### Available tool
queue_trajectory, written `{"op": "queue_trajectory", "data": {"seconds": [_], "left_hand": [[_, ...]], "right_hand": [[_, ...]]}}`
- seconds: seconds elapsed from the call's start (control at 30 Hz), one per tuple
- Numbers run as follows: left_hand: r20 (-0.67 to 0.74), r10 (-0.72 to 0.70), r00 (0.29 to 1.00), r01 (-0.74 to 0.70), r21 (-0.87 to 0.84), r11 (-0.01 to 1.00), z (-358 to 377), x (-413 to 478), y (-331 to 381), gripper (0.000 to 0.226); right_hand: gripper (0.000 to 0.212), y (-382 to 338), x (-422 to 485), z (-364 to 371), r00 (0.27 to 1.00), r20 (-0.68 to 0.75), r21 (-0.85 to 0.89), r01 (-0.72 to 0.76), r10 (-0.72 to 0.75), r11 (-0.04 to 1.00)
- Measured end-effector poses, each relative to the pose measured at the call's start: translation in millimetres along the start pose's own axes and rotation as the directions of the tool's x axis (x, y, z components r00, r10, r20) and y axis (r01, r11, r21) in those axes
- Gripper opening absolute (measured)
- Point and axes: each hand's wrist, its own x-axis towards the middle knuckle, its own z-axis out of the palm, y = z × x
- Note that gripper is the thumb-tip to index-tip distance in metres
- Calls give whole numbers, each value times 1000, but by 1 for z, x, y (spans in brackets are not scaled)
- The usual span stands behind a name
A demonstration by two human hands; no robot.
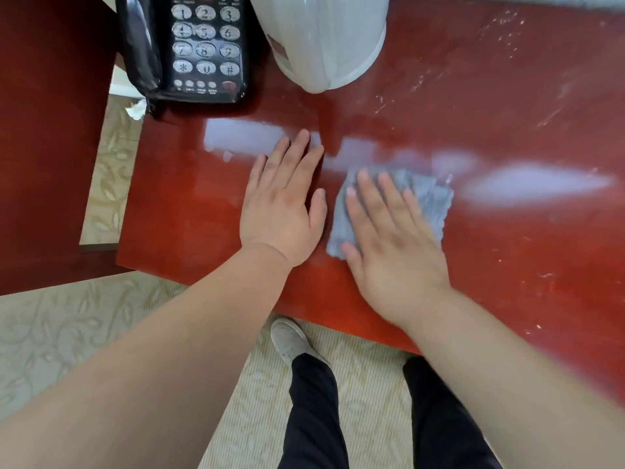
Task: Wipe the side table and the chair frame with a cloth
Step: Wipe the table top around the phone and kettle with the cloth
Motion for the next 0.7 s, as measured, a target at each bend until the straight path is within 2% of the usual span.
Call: {"op": "queue_trajectory", "data": {"seconds": [0.1,0.2,0.33,0.53,0.6,0.7], "left_hand": [[-3,8,1000,-8,-14,1000,1,0,1,58],[-4,9,1000,-9,-8,1000,2,1,0,59],[-19,6,1000,-6,-3,1000,2,2,-1,59],[-6,2,1000,-2,3,1000,1,2,0,58],[-6,5,1000,-5,8,1000,2,1,-1,58],[-2,7,1000,-7,-3,1000,2,-3,-1,57]], "right_hand": [[73,-15,-77,16,998,39,-10,59,-58,998],[75,-15,-106,22,989,78,-7,127,-127,992],[72,-2,-56,13,989,10,-3,148,-148,989],[72,14,62,-5,998,-54,5,29,-29,1000],[69,13,66,-6,999,-37,11,26,-26,1000],[65,13,27,-5,997,-27,9,66,-66,998]]}}
